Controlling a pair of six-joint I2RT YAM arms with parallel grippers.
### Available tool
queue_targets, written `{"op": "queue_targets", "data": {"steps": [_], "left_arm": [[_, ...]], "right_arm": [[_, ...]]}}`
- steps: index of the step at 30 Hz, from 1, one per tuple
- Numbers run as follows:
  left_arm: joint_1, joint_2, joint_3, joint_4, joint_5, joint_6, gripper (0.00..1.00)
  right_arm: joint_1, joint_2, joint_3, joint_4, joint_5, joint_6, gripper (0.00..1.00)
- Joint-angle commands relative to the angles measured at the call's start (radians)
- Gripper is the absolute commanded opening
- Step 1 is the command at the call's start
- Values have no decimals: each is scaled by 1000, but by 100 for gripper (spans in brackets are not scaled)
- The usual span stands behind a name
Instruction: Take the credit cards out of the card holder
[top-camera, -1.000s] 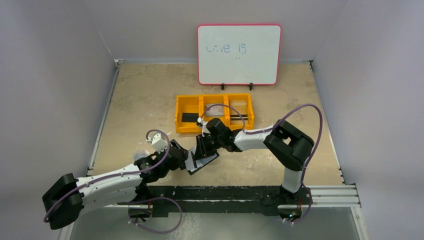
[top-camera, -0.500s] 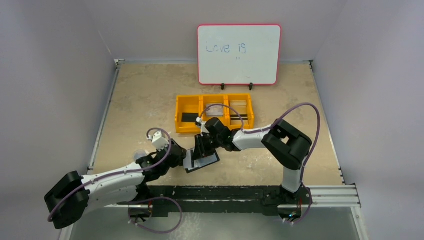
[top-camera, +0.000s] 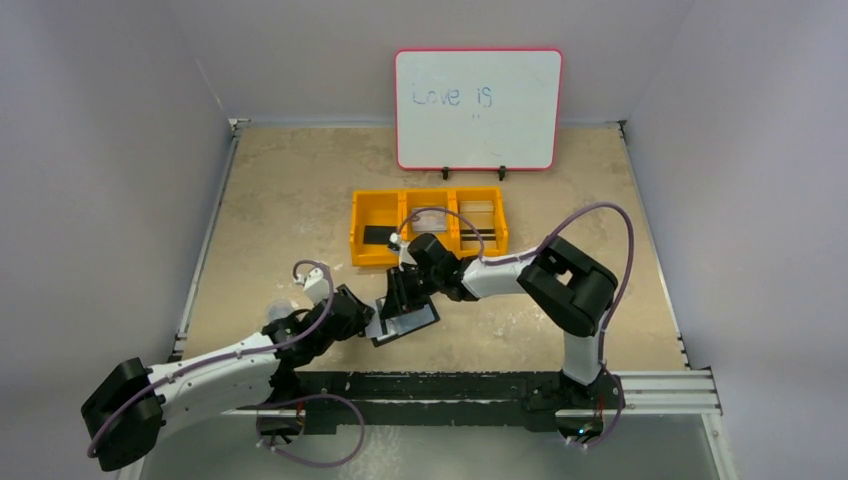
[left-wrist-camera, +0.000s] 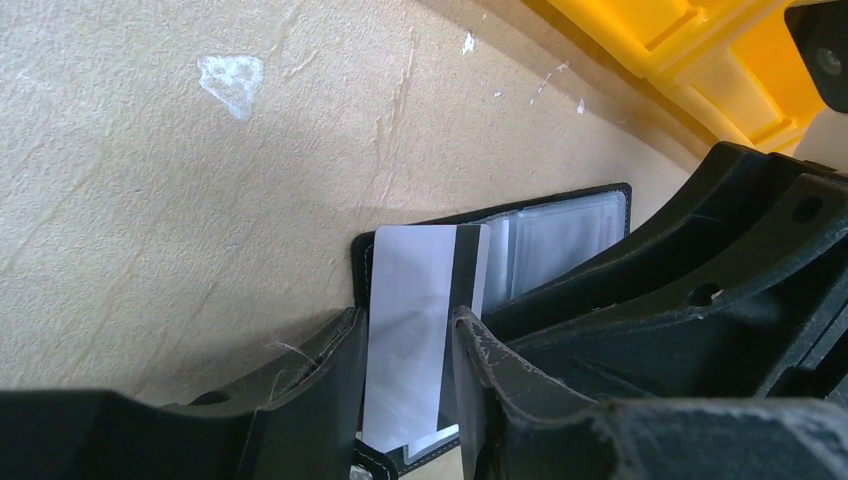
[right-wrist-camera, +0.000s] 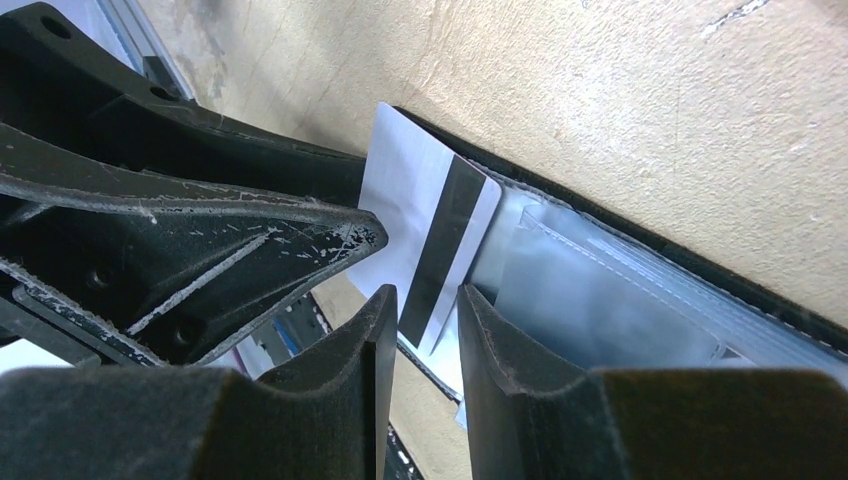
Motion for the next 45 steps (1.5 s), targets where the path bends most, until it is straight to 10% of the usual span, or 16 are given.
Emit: {"op": "queue_targets", "data": {"steps": [1,31,45], "left_arm": [[-8,23,-34,-57,96,-24,36],[-9,-189,-124,64,97,-131,1],[-10,-272,-81,17,100,-103,8]], "right_arm": [[16,62,5,3,-15,-28,32],[9,109,17,102,-117,2,32],[9,117,24,59,-84,-10,30]]}}
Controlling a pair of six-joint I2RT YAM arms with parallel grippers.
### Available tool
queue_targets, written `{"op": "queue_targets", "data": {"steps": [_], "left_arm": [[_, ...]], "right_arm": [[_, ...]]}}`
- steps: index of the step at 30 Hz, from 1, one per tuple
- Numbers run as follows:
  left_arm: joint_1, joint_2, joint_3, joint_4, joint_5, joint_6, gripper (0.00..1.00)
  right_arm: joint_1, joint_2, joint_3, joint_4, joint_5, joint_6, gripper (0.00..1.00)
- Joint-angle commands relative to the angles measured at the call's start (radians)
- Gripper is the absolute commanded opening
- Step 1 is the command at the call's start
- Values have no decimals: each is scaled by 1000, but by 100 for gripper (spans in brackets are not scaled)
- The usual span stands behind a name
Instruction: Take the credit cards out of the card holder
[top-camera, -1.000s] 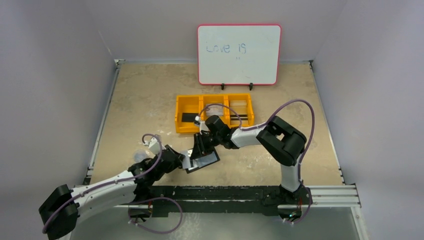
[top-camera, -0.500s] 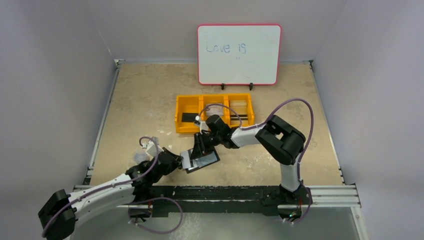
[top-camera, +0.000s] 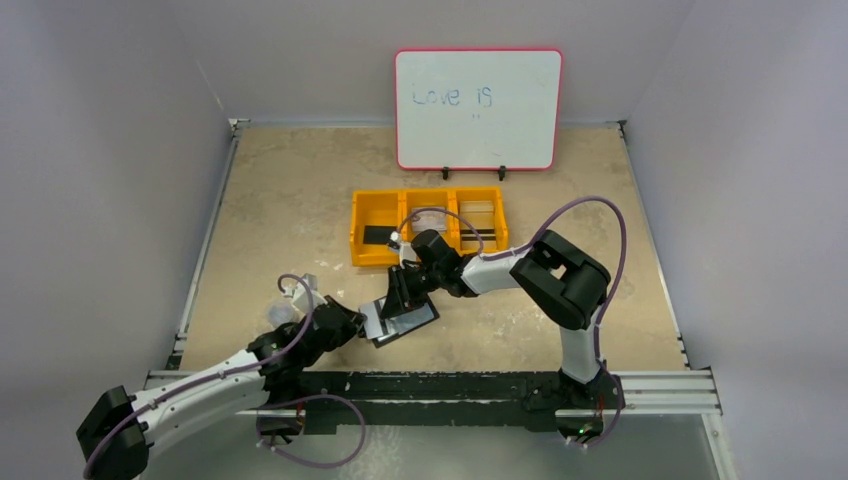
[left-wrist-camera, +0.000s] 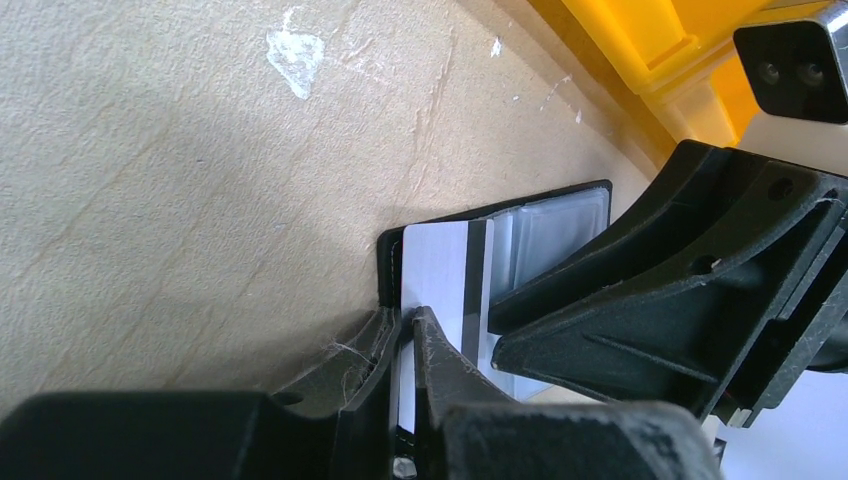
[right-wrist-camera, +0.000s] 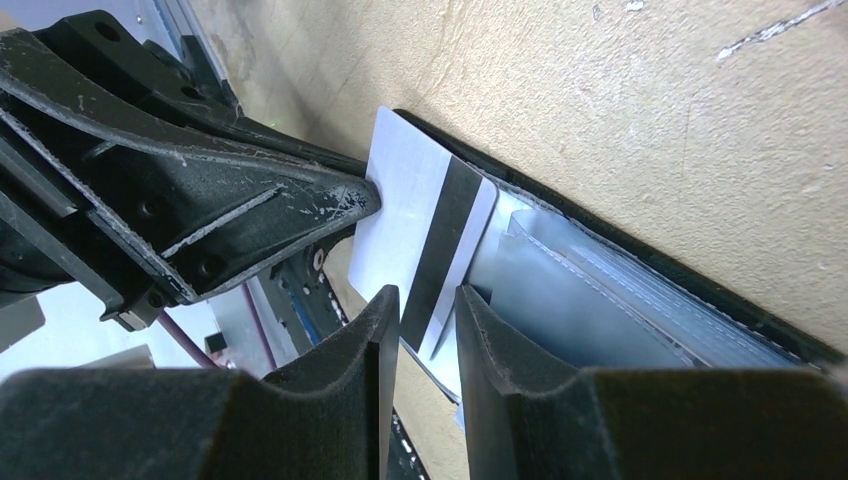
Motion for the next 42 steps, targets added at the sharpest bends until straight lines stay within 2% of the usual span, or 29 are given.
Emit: {"op": "queue_targets", "data": {"steps": [1,4,7,18,22,28,35,42], "left_arm": [[-11,-26,44,39,107,0,8],[-11,-21,51,36,107,9,7],[-11,-11,58,33,107,15,0],[-11,-24,166,-213,19,55,0],[-11,-41,181,-245,5,65,0],[-10,-37,150,-180,27,68,0],[-11,28,91,-24,78,44,0],[-10,81,79,44,106,51,10]], "right_arm": [[50,58,14,-5,56,-17,30],[50,55,14,5,58,-19,29],[50,50,14,10,57,-21,29],[50,40,15,-10,81,-1,28],[50,26,16,-6,96,-2,30],[49,-5,14,6,97,-4,32],[51,21,15,15,79,-10,30],[50,27,15,18,68,-5,28]]}}
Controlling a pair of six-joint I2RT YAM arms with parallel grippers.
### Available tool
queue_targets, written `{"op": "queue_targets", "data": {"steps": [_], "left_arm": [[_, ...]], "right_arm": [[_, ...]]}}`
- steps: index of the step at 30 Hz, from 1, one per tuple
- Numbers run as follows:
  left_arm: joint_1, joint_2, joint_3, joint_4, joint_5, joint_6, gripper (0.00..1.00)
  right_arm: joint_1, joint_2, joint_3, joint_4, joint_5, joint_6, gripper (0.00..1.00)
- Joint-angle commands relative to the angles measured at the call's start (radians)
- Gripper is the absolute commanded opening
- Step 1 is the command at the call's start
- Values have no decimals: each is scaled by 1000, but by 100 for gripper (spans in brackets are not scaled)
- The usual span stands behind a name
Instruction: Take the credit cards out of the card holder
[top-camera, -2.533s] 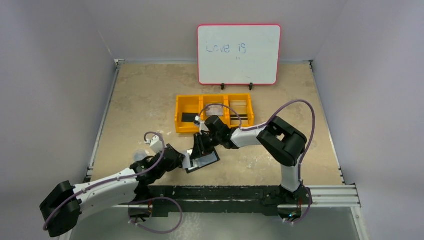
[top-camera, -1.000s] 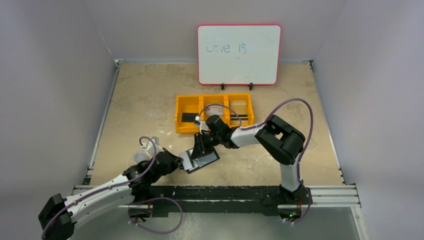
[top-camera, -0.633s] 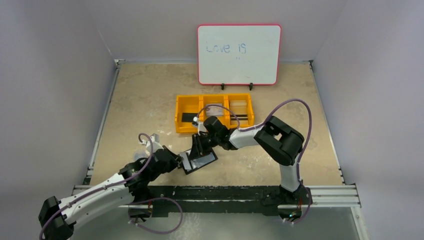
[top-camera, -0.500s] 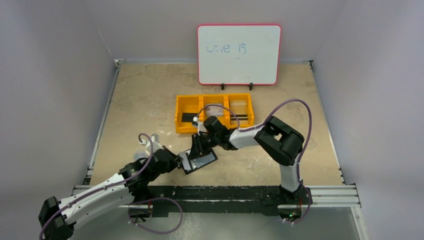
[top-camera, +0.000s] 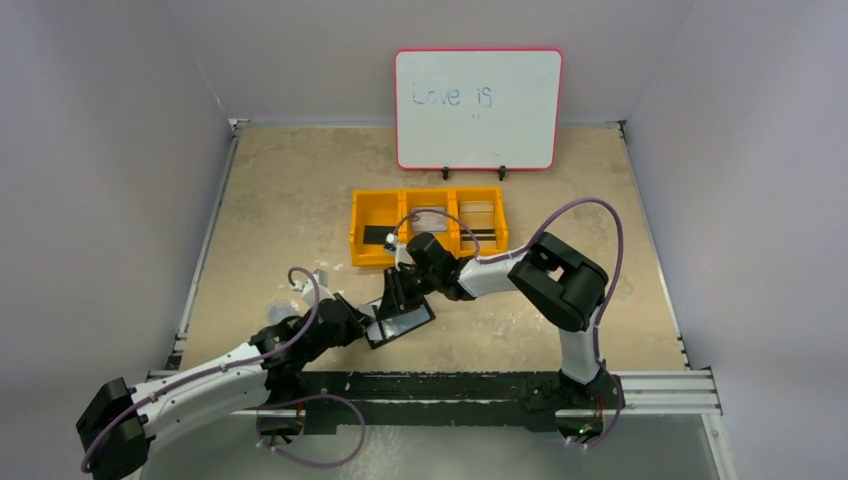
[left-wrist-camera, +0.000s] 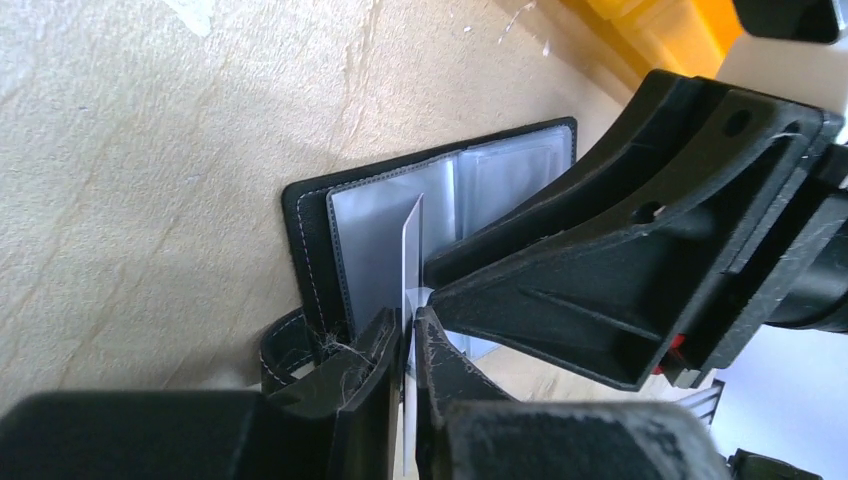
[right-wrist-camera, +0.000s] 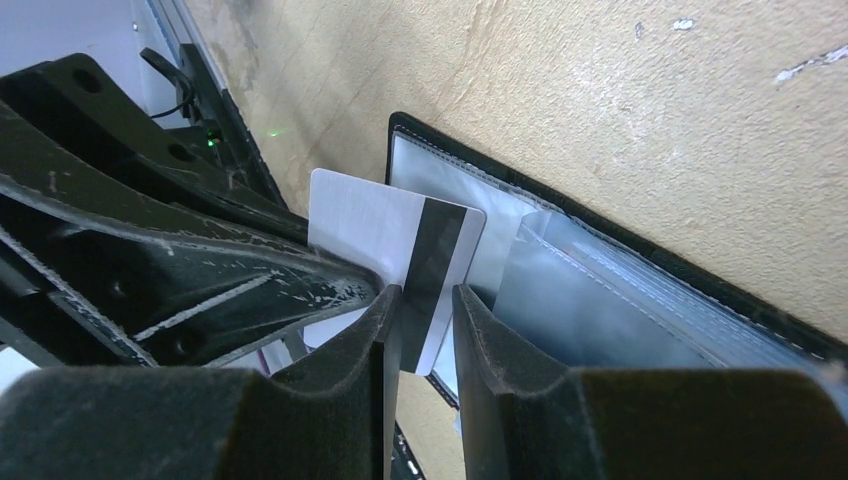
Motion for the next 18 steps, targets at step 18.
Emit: {"op": "queue_targets", "data": {"steps": [18], "left_arm": [[-3,-158,190,-139,-165,131,0]], "right_arm": [[6,-346,-32,-46,258,-65,41]]}}
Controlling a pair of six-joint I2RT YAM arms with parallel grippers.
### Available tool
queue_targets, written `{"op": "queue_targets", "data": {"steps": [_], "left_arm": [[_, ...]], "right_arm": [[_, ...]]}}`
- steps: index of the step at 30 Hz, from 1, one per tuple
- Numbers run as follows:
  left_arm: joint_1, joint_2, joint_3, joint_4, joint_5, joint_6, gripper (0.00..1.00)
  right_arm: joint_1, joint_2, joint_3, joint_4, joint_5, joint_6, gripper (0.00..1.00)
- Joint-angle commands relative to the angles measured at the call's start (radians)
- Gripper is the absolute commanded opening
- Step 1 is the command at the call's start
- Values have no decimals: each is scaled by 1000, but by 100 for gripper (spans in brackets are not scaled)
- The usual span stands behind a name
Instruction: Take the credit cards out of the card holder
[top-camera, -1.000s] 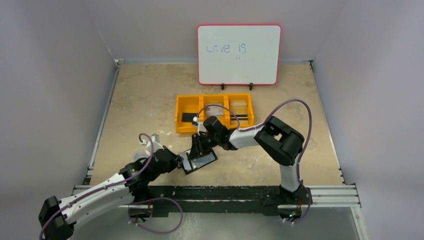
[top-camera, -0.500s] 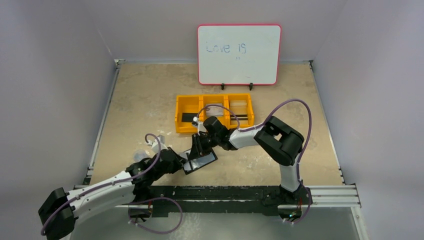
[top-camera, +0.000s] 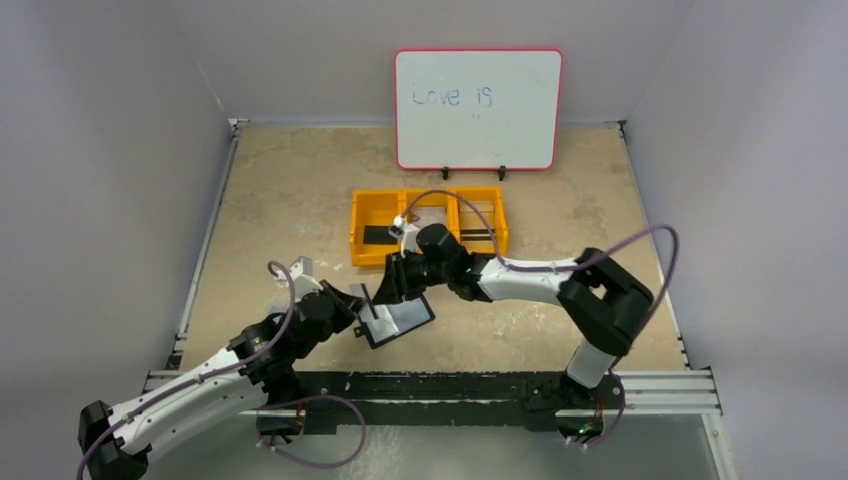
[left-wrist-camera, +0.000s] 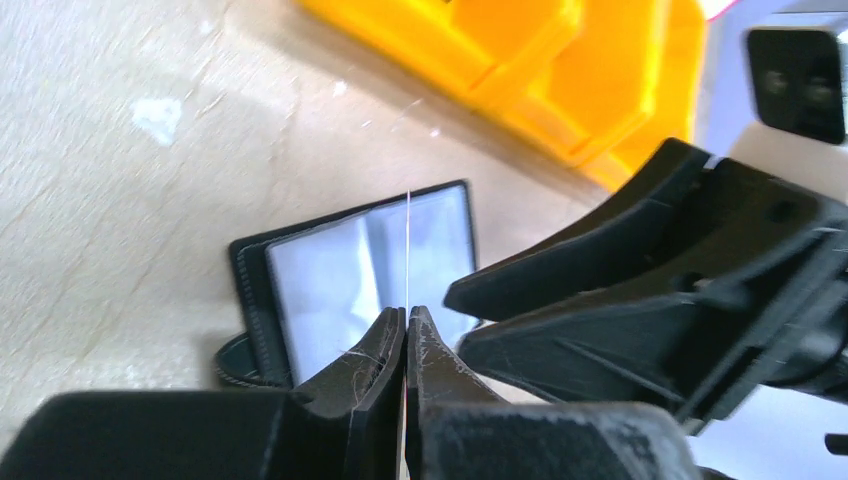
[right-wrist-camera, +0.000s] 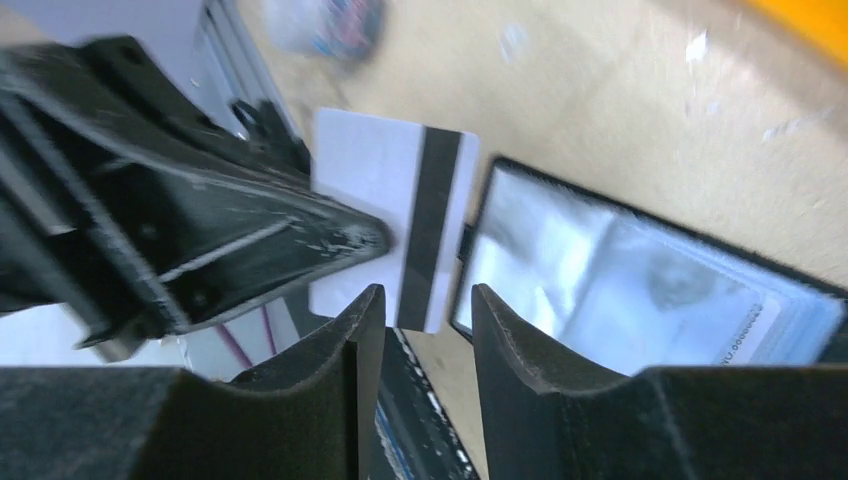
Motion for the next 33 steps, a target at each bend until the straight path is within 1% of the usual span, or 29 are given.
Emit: {"op": "queue_targets", "data": {"steps": [1,4,6,8,10,13,14,17,19,20,23,25,30,33], "left_arm": [[-3,-27,99,18,-66,105,0],[-3,-27,139,77,-58,177,0],[-3,-28,155,135,-53,231,0],[-3,-34,161,195,-51,277,0],[-3,-40,149,284,-33,335,0],[-3,-45,115,423,16,431,0],[-3,-46,101,492,42,453,0],[-2,-44,62,633,99,478,0],[-3,-41,46,701,123,484,0],[-3,-37,43,723,130,487,0],[-3,-16,69,713,145,503,0],[-3,-1,89,693,161,512,0],[-3,23,95,709,178,493,0],[-3,31,94,724,176,485,0]], "right_arm": [[-16,-190,5,-21,180,-48,42],[-64,-303,-11,-67,307,-69,45],[-126,-394,-47,-52,331,-67,45],[-201,-465,-115,15,291,-63,51],[-256,-522,-155,78,229,-71,55],[-271,-562,-174,150,128,-116,59],[-272,-559,-166,153,88,-122,61],[-272,-520,-130,131,-28,-125,62],[-272,-478,-129,221,-149,-103,62],[-273,-455,-130,258,-183,-87,63],[-273,-410,-137,395,-261,-30,63],[-272,-386,-132,447,-308,-4,62],[-270,-345,-108,511,-376,29,61],[-271,-316,-88,536,-418,52,58]]}}
